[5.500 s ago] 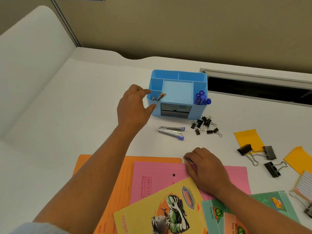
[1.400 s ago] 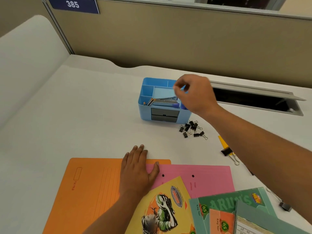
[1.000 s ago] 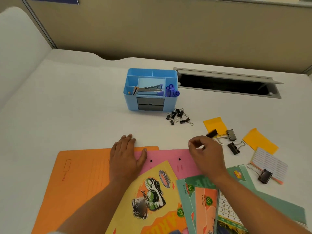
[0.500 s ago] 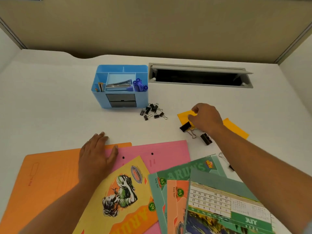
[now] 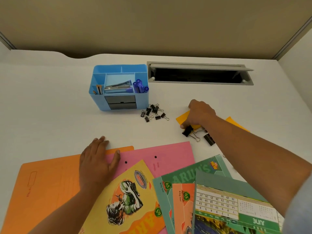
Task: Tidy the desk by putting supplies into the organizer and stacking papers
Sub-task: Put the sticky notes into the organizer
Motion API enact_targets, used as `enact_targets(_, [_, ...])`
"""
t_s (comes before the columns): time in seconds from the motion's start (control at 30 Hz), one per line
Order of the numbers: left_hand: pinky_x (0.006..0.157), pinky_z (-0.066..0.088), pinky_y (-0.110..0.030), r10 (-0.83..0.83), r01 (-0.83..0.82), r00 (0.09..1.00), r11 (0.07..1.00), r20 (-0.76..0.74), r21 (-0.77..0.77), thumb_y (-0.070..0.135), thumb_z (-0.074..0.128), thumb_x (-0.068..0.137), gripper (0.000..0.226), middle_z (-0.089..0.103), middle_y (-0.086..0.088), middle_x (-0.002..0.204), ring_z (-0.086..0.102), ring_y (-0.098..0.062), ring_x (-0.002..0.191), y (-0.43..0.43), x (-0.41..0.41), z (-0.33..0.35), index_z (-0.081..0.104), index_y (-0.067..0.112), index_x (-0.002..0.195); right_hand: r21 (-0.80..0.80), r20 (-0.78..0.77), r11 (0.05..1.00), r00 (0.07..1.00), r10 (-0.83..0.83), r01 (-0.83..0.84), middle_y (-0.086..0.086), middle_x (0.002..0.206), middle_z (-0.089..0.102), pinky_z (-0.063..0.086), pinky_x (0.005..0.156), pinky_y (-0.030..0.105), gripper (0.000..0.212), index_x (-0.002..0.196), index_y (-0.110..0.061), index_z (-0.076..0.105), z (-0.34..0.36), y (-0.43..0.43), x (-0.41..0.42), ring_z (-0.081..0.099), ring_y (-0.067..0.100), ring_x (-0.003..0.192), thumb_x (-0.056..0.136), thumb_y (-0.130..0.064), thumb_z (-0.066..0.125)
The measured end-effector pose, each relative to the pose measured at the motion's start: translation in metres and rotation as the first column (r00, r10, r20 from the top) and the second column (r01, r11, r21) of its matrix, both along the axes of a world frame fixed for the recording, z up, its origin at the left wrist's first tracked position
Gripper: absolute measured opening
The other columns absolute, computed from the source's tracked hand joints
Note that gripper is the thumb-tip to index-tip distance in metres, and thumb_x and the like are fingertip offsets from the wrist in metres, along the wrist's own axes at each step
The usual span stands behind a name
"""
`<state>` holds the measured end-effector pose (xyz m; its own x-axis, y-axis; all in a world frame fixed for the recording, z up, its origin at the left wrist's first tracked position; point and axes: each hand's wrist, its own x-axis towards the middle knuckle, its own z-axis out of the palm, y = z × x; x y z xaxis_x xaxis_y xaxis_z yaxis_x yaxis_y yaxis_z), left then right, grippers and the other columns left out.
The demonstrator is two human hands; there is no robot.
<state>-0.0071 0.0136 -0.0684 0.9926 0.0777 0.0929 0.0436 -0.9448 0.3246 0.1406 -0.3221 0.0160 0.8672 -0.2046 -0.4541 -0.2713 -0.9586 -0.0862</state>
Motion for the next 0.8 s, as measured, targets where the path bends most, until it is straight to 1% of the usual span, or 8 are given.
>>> enact_targets(0.07, [0.11, 0.033, -0.048, 0.002, -0.002, 1.0, 1.0, -0.007, 0.001, 0.063, 0.034, 0.089, 0.066, 0.051, -0.004, 0.143, 0.041, -0.025, 0.136, 0.0, -0.001, 0.0, 0.056, 0.014, 0.127, 0.025, -0.001, 1.0, 1.0, 0.019, -0.019, 0.006, 0.118, 0.054, 0.049, 0.086, 0.04, 0.088, 0.121, -0.019, 0.05, -0.001, -0.001, 0.002, 0.053, 0.029, 0.109, 0.049, -0.049, 0.091])
enact_targets(0.2, [0.111, 0.033, -0.048, 0.002, -0.002, 1.0, 1.0, -0.015, 0.009, 0.063, 0.034, 0.089, 0.066, 0.051, -0.004, 0.143, 0.041, -0.025, 0.136, 0.0, 0.0, 0.0, 0.056, 0.014, 0.128, 0.116, 0.125, 0.989, 0.989, 0.075, -0.089, 0.003, 0.116, 0.06, 0.048, 0.075, 0.034, 0.041, 0.106, -0.021, 0.066, -0.001, -0.005, 0.01, 0.055, 0.023, 0.099, 0.072, -0.037, 0.082])
enact_targets(0.27, [0.111, 0.033, -0.048, 0.003, -0.002, 1.0, 1.0, -0.014, 0.004, 0.063, 0.034, 0.089, 0.067, 0.051, -0.004, 0.143, 0.041, -0.025, 0.136, 0.0, 0.0, 0.0, 0.056, 0.014, 0.128, 0.162, 0.173, 0.98, 0.981, 0.086, -0.115, 0.004, 0.113, 0.062, 0.045, 0.072, 0.032, 0.026, 0.1, -0.021, 0.07, 0.004, -0.006, 0.013, 0.053, 0.021, 0.094, 0.08, -0.035, 0.076])
enact_targets(0.4, [0.112, 0.032, -0.047, 0.004, -0.004, 1.0, 1.0, -0.017, 0.004, 0.064, 0.034, 0.089, 0.067, 0.051, -0.003, 0.143, 0.041, -0.024, 0.136, 0.0, 0.0, 0.0, 0.056, 0.015, 0.128, 0.239, 0.255, 0.958, 0.962, 0.095, -0.158, 0.004, 0.109, 0.065, 0.042, 0.073, 0.031, 0.021, 0.101, -0.02, 0.073, 0.022, -0.009, 0.018, 0.057, 0.023, 0.098, 0.085, -0.033, 0.072])
enact_targets(0.57, [0.111, 0.032, -0.046, 0.004, -0.004, 1.0, 1.0, -0.012, 0.009, 0.062, 0.035, 0.089, 0.065, 0.052, -0.003, 0.142, 0.041, -0.024, 0.135, 0.0, 0.0, 0.003, 0.057, 0.015, 0.127, 0.474, 0.367, 0.873, 0.927, -0.072, -0.12, 0.0, 0.099, 0.062, 0.045, 0.072, 0.032, 0.016, 0.098, -0.017, 0.072, 0.052, -0.011, 0.018, 0.056, 0.02, 0.091, 0.086, -0.027, 0.071])
enact_targets(0.63, [0.111, 0.032, -0.045, 0.006, -0.006, 1.0, 1.0, -0.017, 0.01, 0.062, 0.035, 0.088, 0.064, 0.052, -0.002, 0.141, 0.042, -0.023, 0.135, 0.0, 0.0, 0.003, 0.057, 0.016, 0.126, 0.557, 0.375, 0.824, 0.918, -0.132, -0.109, 0.003, 0.095, 0.064, 0.048, 0.066, 0.027, 0.013, 0.096, -0.016, 0.07, 0.066, -0.009, 0.02, 0.061, 0.02, 0.083, 0.086, -0.024, 0.071])
enact_targets(0.7, [0.111, 0.033, -0.045, 0.013, -0.013, 0.999, 1.0, -0.031, 0.003, 0.063, 0.034, 0.088, 0.065, 0.052, -0.001, 0.142, 0.042, -0.023, 0.135, 0.0, -0.001, 0.005, 0.058, 0.016, 0.127, 0.608, 0.38, 0.787, 0.909, -0.17, -0.107, 0.005, 0.09, 0.067, 0.046, 0.058, 0.023, 0.009, 0.093, -0.014, 0.069, 0.081, -0.004, 0.025, 0.065, 0.019, 0.076, 0.086, -0.018, 0.071])
enact_targets(0.8, [0.111, 0.033, -0.045, 0.018, -0.019, 0.999, 1.0, -0.048, -0.014, 0.067, 0.027, 0.09, 0.07, 0.052, 0.0, 0.142, 0.042, -0.022, 0.135, -0.001, -0.001, 0.006, 0.059, 0.017, 0.127, 0.637, 0.425, 0.751, 0.891, -0.158, -0.17, 0.009, 0.083, 0.069, 0.046, 0.05, 0.019, 0.006, 0.085, -0.013, 0.066, 0.105, 0.01, 0.036, 0.069, 0.02, 0.068, 0.084, -0.007, 0.069])
